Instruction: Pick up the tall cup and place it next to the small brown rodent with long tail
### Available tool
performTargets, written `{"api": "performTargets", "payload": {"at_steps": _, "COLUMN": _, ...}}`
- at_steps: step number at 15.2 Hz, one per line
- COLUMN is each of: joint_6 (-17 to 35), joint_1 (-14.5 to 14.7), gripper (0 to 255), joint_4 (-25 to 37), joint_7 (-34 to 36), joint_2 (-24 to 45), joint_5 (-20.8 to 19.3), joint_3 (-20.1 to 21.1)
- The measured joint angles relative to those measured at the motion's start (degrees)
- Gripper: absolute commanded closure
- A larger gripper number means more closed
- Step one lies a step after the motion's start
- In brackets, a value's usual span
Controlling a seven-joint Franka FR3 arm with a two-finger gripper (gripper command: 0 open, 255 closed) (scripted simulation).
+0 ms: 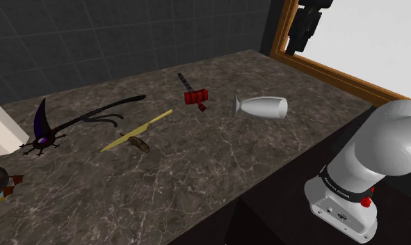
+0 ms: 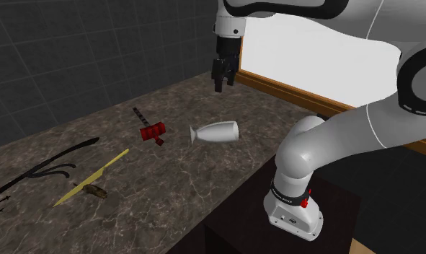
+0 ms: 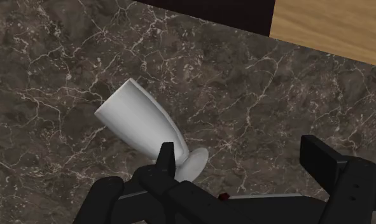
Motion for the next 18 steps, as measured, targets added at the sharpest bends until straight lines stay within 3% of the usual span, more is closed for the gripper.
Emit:
{"api": "performTargets", "payload": {"at_steps": 4, "joint_6": 2.9, "joint_1": 0.9, "gripper": 0, "joint_4": -1.1, "joint_7": -2.1, "joint_2": 3.4, "joint_5": -1.6, "joint_3": 0.7}}
{"api": "performTargets", "payload": {"at_steps": 18, "joint_6": 20.9, "joint_1": 4.4, "gripper": 0, "joint_4": -1.5, "joint_7": -12.0, "joint_2": 30.4, "joint_5": -14.7, "joint_3": 5.4}}
